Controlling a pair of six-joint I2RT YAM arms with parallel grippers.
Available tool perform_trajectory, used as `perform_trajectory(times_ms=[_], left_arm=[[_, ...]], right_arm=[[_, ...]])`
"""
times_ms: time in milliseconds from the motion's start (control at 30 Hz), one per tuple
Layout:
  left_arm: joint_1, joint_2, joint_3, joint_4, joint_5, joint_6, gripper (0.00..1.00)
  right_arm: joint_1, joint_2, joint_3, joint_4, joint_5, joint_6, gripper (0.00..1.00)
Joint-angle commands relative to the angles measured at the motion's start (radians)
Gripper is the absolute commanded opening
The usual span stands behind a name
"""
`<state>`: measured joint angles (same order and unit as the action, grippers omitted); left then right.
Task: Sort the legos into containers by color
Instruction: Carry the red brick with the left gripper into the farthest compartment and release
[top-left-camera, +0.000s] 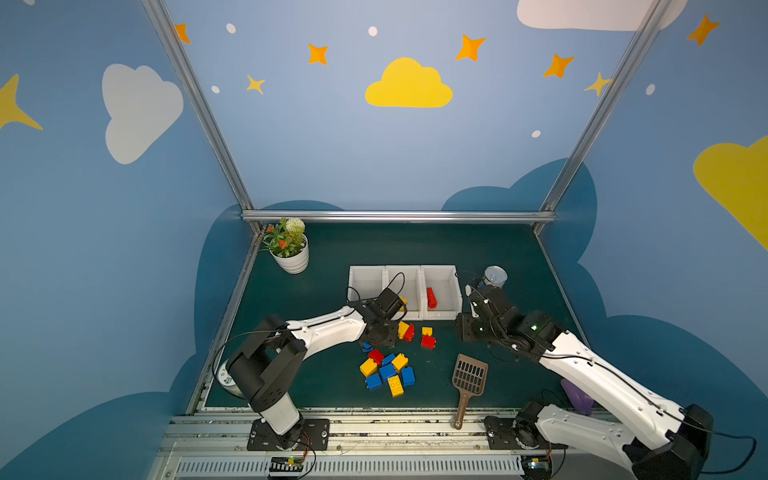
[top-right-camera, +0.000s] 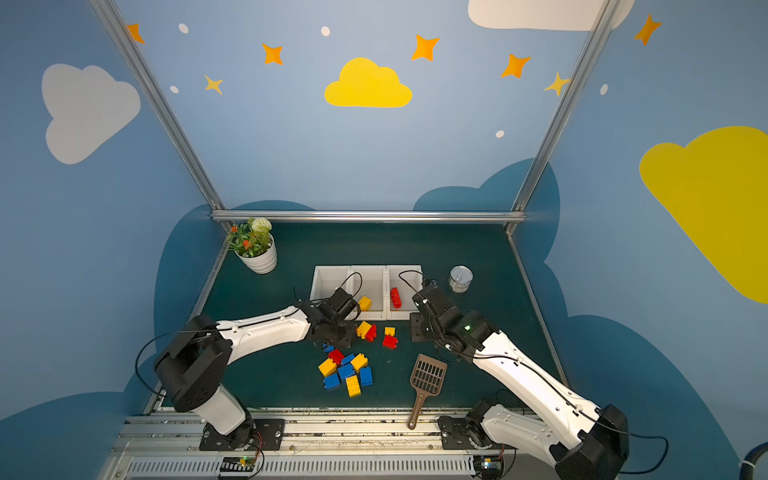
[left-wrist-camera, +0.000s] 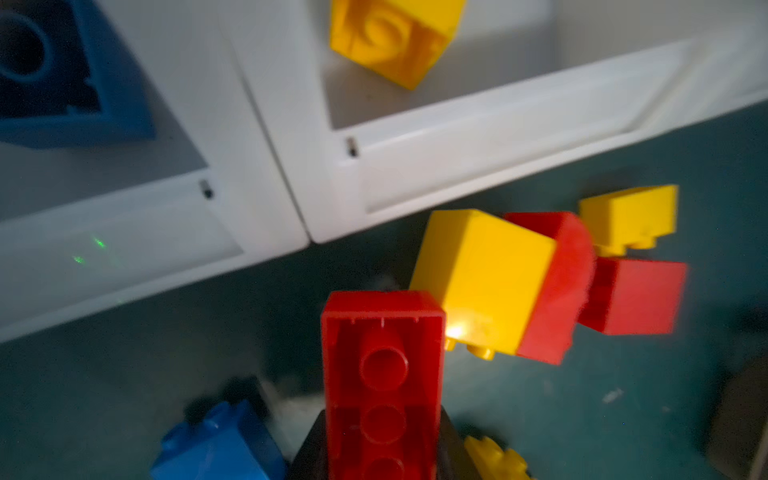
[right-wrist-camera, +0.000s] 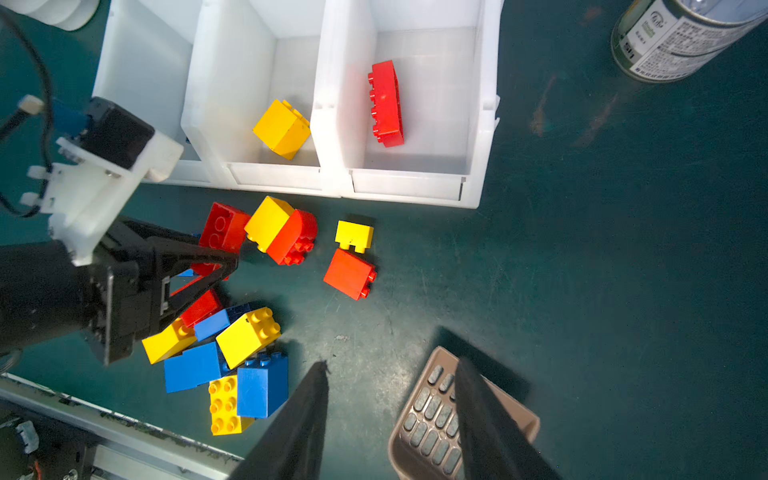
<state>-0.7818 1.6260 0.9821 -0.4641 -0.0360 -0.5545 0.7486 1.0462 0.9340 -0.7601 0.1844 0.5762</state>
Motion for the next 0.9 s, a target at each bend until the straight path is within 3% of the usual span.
perform_trajectory(times_ms=[0, 233, 500, 667, 867], left_arm=[[-0.010, -0.058, 0.019, -0.018, 0.028, -0.019, 0.32], [-0.007, 0.001, 0.190, 0.023, 0.033, 0.069, 0.34], [-0.003, 0.307, 0.609, -0.051, 0.126, 0.184, 0.35], [0.000, 0.506, 0.849, -0.130, 0.161, 0.191, 0.36], [0.001, 0.599, 0.935, -0.127, 0.193, 0.168, 0.44]], right_arm=[[-0.003, -0.029, -0.009, -0.019, 0.024, 0.016, 0.50], [-0.005, -0.058, -0.014, -0.030, 0.047, 0.025, 0.49], [-0.010, -0.075, -0.003, -0.060, 0.076, 0.037, 0.49], [-0.019, -0.089, -0.002, -0.083, 0.084, 0.034, 0.48], [-0.022, -0.100, -0.015, -0.080, 0.072, 0.042, 0.49]])
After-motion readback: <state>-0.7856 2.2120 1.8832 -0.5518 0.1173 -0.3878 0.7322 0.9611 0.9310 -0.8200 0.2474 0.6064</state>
